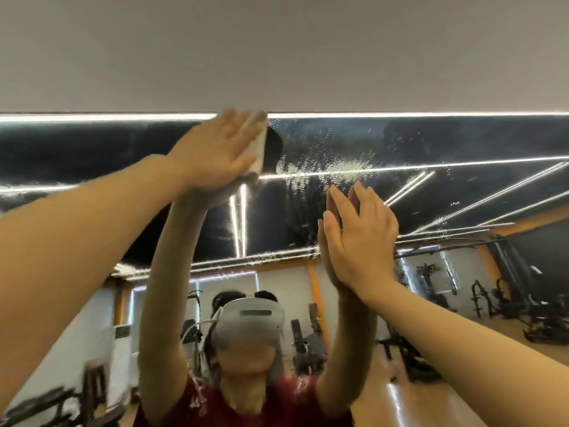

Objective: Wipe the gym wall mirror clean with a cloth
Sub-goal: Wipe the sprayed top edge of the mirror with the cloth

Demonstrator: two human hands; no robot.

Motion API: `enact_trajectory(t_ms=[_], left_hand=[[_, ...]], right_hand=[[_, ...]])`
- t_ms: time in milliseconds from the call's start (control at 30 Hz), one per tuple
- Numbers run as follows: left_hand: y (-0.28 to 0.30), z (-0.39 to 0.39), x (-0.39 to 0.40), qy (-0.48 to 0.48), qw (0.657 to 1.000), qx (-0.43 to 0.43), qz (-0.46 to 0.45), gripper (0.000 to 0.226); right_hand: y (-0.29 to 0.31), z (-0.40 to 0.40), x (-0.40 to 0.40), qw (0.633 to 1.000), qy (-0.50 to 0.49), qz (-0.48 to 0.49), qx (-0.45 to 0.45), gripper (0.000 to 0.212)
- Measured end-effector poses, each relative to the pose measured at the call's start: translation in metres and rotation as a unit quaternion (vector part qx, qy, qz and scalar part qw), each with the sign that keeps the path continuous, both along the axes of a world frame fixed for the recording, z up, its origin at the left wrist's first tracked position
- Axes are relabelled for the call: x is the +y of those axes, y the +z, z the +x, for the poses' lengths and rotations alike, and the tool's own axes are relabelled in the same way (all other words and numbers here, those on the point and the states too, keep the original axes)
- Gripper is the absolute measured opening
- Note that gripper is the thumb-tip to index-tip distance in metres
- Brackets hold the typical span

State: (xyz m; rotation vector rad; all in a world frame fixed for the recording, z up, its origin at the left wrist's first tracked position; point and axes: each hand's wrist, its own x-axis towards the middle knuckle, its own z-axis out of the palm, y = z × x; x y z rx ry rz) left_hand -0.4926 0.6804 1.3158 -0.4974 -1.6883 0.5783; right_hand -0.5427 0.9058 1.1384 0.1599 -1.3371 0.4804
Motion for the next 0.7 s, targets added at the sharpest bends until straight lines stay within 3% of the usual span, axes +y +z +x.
enact_trajectory(t_ms=[100,233,433,500,700], left_hand=[[0.026,-0.007,0.025,-0.01,0.996,0.005,0.087,0.064],[0.011,-0.012,0.046,-0.023,0.997,-0.002,0.068,0.062],[-0.128,-0.001,0.02,-0.037,0.996,-0.02,-0.084,0.066],[-0.156,0.002,-0.004,-0.024,0.995,-0.017,-0.092,0.065],[-0.1,-0.003,0.001,-0.043,0.991,0.024,0.121,0.065]], right_hand=[[0.0,-0.001,-0.001,1.0,0.001,0.0,-0.002,0.058],[-0.001,-0.001,-0.001,1.0,0.018,-0.005,0.006,0.056],[0.0,0.003,0.002,0.995,0.089,-0.021,0.032,0.046],[0.0,0.002,0.002,0.995,0.087,-0.022,0.036,0.047],[0.002,-0.007,0.002,0.996,0.074,-0.02,0.049,0.05]])
